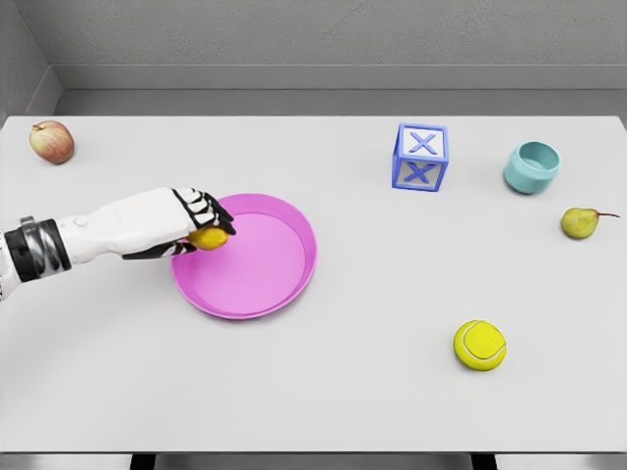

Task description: Put the lemon on the plate with left arm

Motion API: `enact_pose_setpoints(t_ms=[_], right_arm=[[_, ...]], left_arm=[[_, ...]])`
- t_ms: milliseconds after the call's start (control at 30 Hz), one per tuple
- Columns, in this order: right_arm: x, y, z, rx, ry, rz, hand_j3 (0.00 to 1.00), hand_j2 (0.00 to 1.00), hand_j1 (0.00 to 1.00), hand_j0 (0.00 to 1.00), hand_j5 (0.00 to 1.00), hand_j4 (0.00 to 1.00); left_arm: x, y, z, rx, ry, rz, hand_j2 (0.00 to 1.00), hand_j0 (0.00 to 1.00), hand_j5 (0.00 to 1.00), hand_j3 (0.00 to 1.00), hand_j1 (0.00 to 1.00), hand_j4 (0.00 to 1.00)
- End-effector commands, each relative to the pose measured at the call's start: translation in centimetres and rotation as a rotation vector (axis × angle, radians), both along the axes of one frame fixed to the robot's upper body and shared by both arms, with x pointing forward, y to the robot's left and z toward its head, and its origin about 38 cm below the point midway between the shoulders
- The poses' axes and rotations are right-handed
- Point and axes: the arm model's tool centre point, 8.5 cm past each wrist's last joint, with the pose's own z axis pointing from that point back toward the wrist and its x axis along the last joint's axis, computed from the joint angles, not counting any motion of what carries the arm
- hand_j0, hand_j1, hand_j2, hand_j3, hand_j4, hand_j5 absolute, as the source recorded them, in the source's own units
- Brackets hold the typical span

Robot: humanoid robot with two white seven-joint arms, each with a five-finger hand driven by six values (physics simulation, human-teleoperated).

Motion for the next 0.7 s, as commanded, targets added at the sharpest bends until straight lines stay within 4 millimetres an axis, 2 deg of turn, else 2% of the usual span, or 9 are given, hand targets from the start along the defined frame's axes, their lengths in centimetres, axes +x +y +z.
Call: enact_pose_setpoints(t_ms=[0,100,133,167,200,400,567,600,667], right_arm=[[0.0,0.0,0.0,0.000,0.000,0.000,1.00,1.00,1.00,1.00,1.00,1.00],[0.0,0.0,0.0,0.000,0.000,0.000,1.00,1.00,1.00,1.00,1.00,1.00],[0.0,0.0,0.0,0.000,0.000,-0.002,1.00,1.00,1.00,1.00,1.00,1.00],[0.0,0.0,0.0,0.000,0.000,0.000,1.00,1.00,1.00,1.00,1.00,1.00],[0.0,0.0,0.0,0.000,0.000,0.000,1.00,1.00,1.00,1.00,1.00,1.00],[0.0,0.0,0.0,0.000,0.000,0.000,1.00,1.00,1.00,1.00,1.00,1.00],[0.0,0.0,0.0,0.000,0.000,0.000,1.00,1.00,1.00,1.00,1.00,1.00],[0.0,0.0,0.0,0.000,0.000,0.000,1.00,1.00,1.00,1.00,1.00,1.00],[0.0,0.0,0.0,0.000,0.000,0.000,1.00,1.00,1.00,1.00,1.00,1.00]], left_arm=[[0.0,-0.6,0.0,-0.013,-0.002,-0.009,0.53,0.53,0.53,0.53,0.53,0.53],[0.1,-0.9,0.2,-0.014,-0.010,-0.012,0.57,0.57,0.57,0.57,0.57,0.57],[0.1,-1.4,0.1,-0.027,-0.010,-0.018,0.67,0.67,0.67,0.67,0.67,0.67],[0.1,-1.7,0.0,-0.038,-0.009,-0.022,0.90,0.90,0.90,0.90,0.90,0.90],[0.2,-1.8,0.1,-0.041,-0.010,-0.023,0.99,0.99,0.99,0.99,0.99,0.99],[0.5,-1.2,1.1,-0.040,-0.033,-0.014,1.00,1.00,1.00,1.00,1.00,1.00],[1.6,5.2,4.4,-0.050,-0.079,0.135,1.00,1.00,1.00,1.00,1.00,1.00],[2.4,7.7,4.4,-0.073,-0.066,0.214,1.00,1.00,1.00,1.00,1.00,1.00],[2.7,8.9,4.4,-0.075,-0.062,0.252,1.00,1.00,1.00,1.00,1.00,1.00]])
